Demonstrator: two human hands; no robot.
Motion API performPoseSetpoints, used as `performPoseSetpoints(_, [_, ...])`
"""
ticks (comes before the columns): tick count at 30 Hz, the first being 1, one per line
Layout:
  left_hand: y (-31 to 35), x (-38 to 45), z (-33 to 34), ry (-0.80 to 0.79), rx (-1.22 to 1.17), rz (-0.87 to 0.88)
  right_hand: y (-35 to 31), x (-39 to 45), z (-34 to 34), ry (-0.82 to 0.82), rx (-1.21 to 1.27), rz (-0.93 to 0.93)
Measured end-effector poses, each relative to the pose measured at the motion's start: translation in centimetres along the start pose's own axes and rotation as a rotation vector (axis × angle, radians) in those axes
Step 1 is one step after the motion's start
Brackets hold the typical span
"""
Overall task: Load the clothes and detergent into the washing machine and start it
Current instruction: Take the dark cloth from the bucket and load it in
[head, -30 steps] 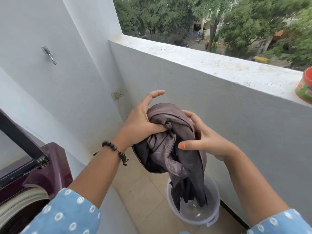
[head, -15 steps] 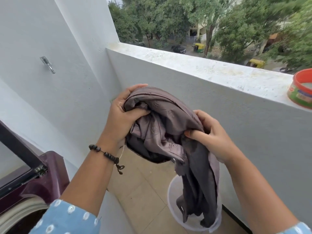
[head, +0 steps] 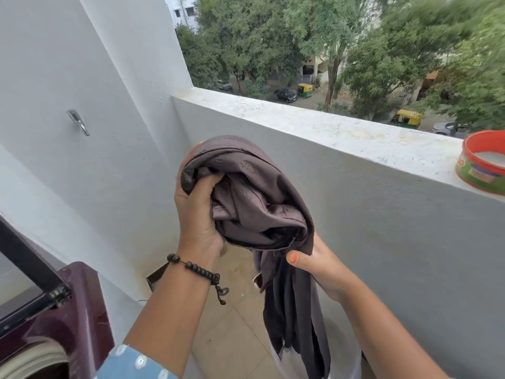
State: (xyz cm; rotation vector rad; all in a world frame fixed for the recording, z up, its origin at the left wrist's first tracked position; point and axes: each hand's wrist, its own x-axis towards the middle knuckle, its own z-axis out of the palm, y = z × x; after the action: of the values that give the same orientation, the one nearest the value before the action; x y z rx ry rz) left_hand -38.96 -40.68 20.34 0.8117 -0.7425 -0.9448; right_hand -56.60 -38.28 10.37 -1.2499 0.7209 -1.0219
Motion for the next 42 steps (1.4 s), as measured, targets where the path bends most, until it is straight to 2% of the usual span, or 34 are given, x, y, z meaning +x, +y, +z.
performPoseSetpoints(5, [-1.4,-1.3,-1.9,-0.042,0.166,-0.014,-1.0,1.4,1.7,0.275,0.206,-0.166])
performPoseSetpoints(8, [-1.6,-2.1,-5.1,-0.274,0.334,-0.101,-2.9,1.9,-0.1,0.316,0.122,-0.204])
performPoseSetpoints(10, [-0.4,-2.2,-6.9,-0.398,0.375,-0.208,-4.6,2.0,-1.7,0.277,-0.101,-0.217])
performPoseSetpoints(12, [1.5,-2.1,-7.2,-0.473,0.452,-0.246,-6.2,2.3,-2.8,0.166,-0.410,-0.237])
performPoseSetpoints(15, [3.5,-1.5,-5.7,-0.628,0.823,-0.156,-7.7,3.4,-1.8,-0.024,-0.817,-0.259])
performPoseSetpoints(17, [3.4,-1.4,-3.7,-0.808,1.071,-0.118,-8.3,3.8,-0.1,-0.122,-0.936,-0.308])
performPoseSetpoints(19, [2.5,-1.4,-2.2,-0.931,1.162,-0.111,-8.8,3.9,1.0,-0.176,-0.912,-0.334])
performPoseSetpoints(20, [2.0,-1.4,-1.7,-0.935,1.157,-0.089,-8.9,3.9,1.2,-0.186,-0.873,-0.336])
performPoseSetpoints(22, [1.4,-1.1,-1.5,-0.878,1.110,-0.040,-8.9,3.8,1.0,-0.189,-0.793,-0.309])
performPoseSetpoints(26, [1.0,-0.7,-2.1,-0.819,0.960,-0.071,-8.9,2.8,-0.6,-0.228,-0.619,-0.186])
performPoseSetpoints(30, [1.2,-0.4,-2.1,-0.706,0.700,-0.086,-7.9,1.6,-3.2,-0.311,-0.489,-0.008])
performPoseSetpoints(34, [1.8,0.0,-1.3,-0.586,0.411,-0.035,-5.3,0.7,-3.9,-0.368,-0.365,0.092])
performPoseSetpoints(38, [2.1,-0.1,0.4,-0.392,0.206,0.070,-3.3,0.2,-3.0,-0.317,-0.158,0.144])
performPoseSetpoints(42, [0.9,-0.7,0.8,-0.203,0.086,0.104,-2.5,0.5,-1.3,-0.189,-0.041,0.063])
